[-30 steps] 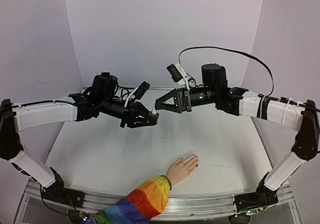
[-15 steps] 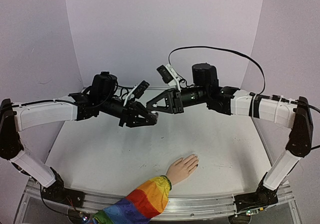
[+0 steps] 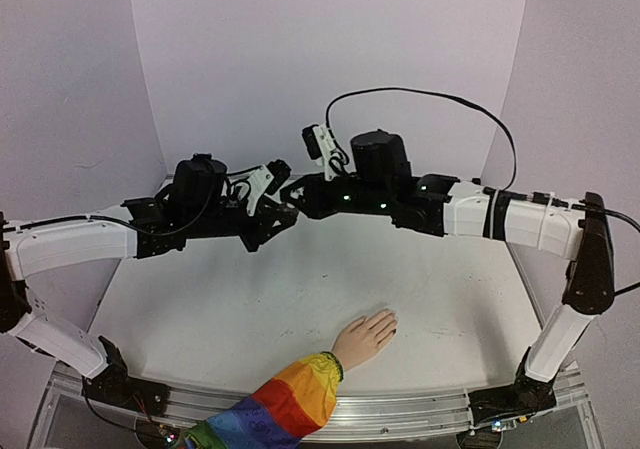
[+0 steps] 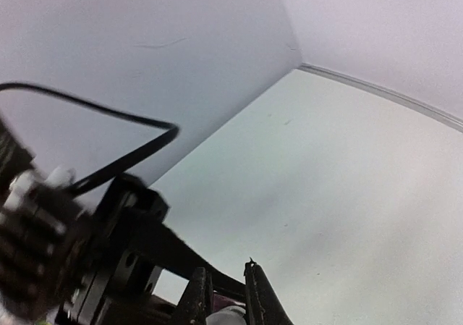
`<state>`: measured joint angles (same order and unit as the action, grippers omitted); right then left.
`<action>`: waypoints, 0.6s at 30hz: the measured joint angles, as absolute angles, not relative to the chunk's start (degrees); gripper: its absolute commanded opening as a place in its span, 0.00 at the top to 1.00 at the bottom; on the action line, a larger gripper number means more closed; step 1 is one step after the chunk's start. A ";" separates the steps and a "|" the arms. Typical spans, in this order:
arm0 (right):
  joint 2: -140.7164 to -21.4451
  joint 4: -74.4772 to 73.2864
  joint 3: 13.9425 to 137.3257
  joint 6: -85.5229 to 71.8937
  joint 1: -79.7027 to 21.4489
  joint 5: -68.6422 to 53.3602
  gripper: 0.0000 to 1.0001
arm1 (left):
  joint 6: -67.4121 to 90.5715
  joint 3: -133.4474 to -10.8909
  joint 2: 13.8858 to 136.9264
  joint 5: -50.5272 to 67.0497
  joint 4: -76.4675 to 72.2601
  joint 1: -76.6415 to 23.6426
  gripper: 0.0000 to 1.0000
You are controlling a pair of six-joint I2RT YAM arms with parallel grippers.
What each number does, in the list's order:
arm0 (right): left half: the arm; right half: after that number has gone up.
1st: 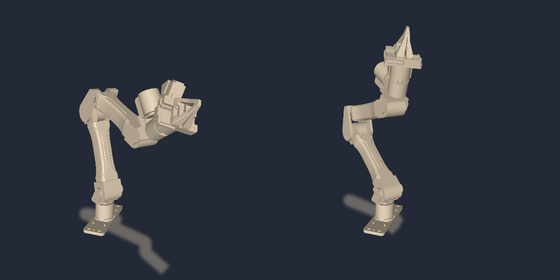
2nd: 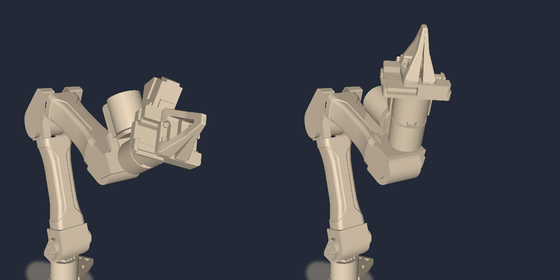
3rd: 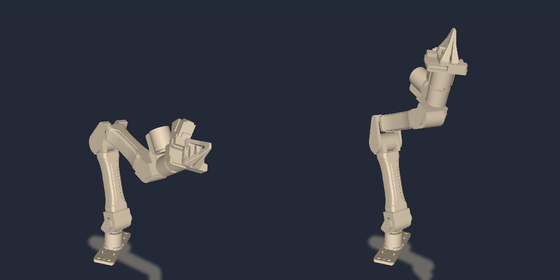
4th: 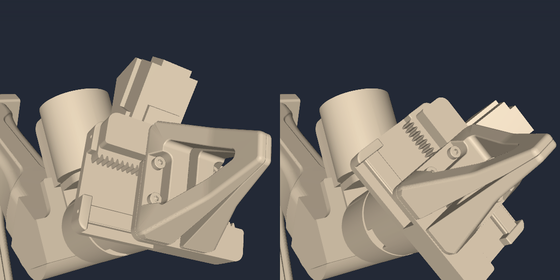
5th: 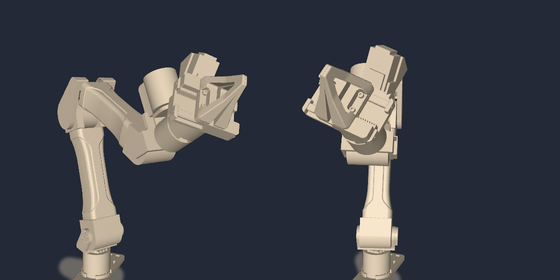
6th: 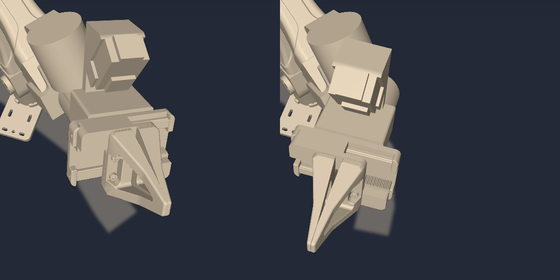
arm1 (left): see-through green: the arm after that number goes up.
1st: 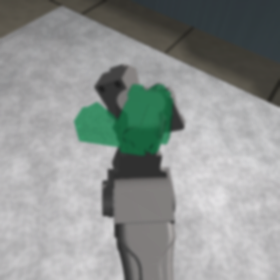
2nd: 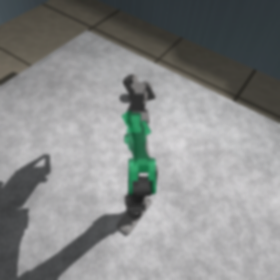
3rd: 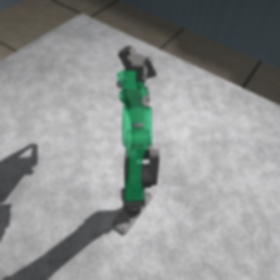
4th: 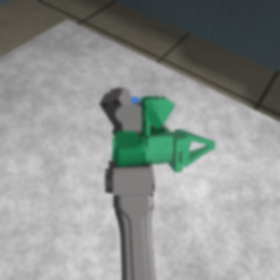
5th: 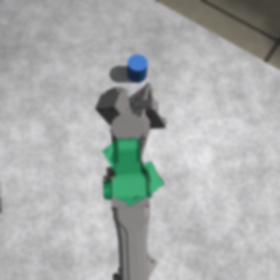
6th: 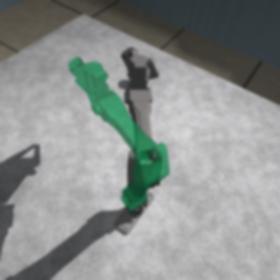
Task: Paint the nails
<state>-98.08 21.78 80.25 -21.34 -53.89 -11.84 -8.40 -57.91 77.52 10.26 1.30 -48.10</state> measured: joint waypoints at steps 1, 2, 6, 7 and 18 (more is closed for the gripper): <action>-99.22 20.40 82.08 -22.22 -55.31 -7.09 1.00 | -9.74 -57.65 77.17 6.17 1.54 -48.80 1.00; -100.79 18.48 84.66 -23.86 -57.25 -0.62 1.00 | -11.53 -57.49 76.79 0.64 2.09 -49.76 1.00; -104.25 14.68 89.93 -28.84 -60.58 10.87 1.00 | -14.83 -57.25 76.44 -8.82 2.98 -51.59 1.00; -104.79 14.37 90.78 -29.85 -60.64 11.68 1.00 | -15.14 -57.25 76.44 -9.85 2.72 -51.66 1.00; -98.10 18.74 79.94 -27.64 -50.37 -13.41 0.09 | -16.91 -57.21 76.44 -4.99 2.15 -52.07 1.00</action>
